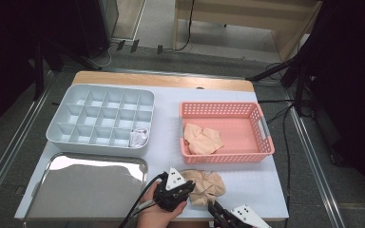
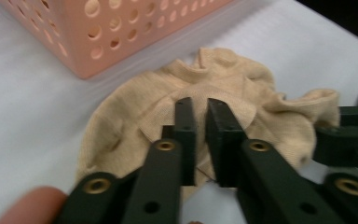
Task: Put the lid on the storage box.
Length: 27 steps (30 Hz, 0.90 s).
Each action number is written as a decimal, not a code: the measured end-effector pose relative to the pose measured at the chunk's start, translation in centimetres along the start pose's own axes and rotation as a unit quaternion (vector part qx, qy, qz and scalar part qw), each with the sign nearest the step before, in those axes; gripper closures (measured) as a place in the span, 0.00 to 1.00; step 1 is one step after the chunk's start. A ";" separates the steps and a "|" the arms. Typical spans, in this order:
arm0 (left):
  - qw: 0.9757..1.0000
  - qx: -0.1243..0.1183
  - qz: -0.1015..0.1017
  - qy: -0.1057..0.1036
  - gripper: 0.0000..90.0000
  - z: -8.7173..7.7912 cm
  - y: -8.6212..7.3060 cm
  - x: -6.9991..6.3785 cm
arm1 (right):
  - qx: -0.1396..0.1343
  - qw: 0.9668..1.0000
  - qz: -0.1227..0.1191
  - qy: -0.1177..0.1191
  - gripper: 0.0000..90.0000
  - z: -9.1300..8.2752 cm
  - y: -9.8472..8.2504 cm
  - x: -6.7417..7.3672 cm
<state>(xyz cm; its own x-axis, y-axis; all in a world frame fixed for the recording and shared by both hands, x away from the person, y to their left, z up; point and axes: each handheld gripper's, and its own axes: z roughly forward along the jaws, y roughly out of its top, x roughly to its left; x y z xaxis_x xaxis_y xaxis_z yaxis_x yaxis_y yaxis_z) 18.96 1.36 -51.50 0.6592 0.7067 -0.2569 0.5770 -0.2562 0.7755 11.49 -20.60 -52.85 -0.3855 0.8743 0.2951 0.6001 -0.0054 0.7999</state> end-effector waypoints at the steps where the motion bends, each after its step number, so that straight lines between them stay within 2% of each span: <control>1: 1.000 0.000 -0.004 -0.003 0.99 -0.2 0.0 0.1 | -0.001 1.000 0.003 0.003 0.92 -0.2 0.1 -0.1; 3: 1.000 -0.001 -0.019 -0.014 1.00 -0.7 0.1 0.6 | -0.006 1.000 0.004 0.007 0.94 -0.5 0.3 -0.5; 6: 0.999 -0.001 -0.026 -0.023 1.00 -1.6 0.0 0.9 | -0.019 1.000 0.008 0.004 0.94 -1.2 0.7 -1.2; 10: 0.995 0.007 -0.072 -0.065 1.00 -2.9 -0.6 1.7 | -0.031 0.999 0.013 0.007 0.95 -2.0 1.5 -2.1; 12: 0.995 0.010 -0.071 -0.066 1.00 -3.2 -1.0 1.7 | -0.041 0.999 0.011 0.004 0.95 -2.3 2.1 -2.6; 14: 0.995 0.010 -0.080 -0.064 1.00 -3.2 -1.3 2.0 | -0.043 0.999 0.014 -0.002 0.91 -2.1 2.4 -3.1; 17: 0.994 -0.001 -0.089 -0.058 0.98 -3.1 -1.5 2.6 | -0.045 0.999 0.023 0.011 0.82 -1.9 2.1 -3.1; 20: 0.995 -0.019 -0.088 -0.052 0.92 -3.1 -1.6 2.6 | -0.041 0.999 0.016 0.013 0.70 -1.8 1.3 -2.3; 22: 0.995 -0.033 -0.083 -0.039 0.81 -3.3 -1.6 2.3 | -0.039 0.999 0.019 0.011 0.58 -1.5 1.0 -1.8; 25: 0.998 -0.043 -0.044 -0.031 0.74 -3.6 -1.7 1.5 | -0.020 1.000 0.021 -0.002 0.54 -0.4 0.6 -0.9; 27: 0.998 -0.042 -0.029 -0.029 0.68 -3.6 -1.9 1.0 | -0.003 1.000 0.026 -0.007 0.54 0.3 0.1 -0.3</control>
<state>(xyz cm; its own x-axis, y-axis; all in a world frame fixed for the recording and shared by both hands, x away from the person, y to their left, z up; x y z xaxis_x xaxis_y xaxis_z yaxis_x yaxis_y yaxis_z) 16.83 4.92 -51.19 0.6533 0.6794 -0.3342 0.5743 -0.1569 0.8035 11.91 -20.74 -53.03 -0.3441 0.8790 0.3300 0.6148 -0.0547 0.7868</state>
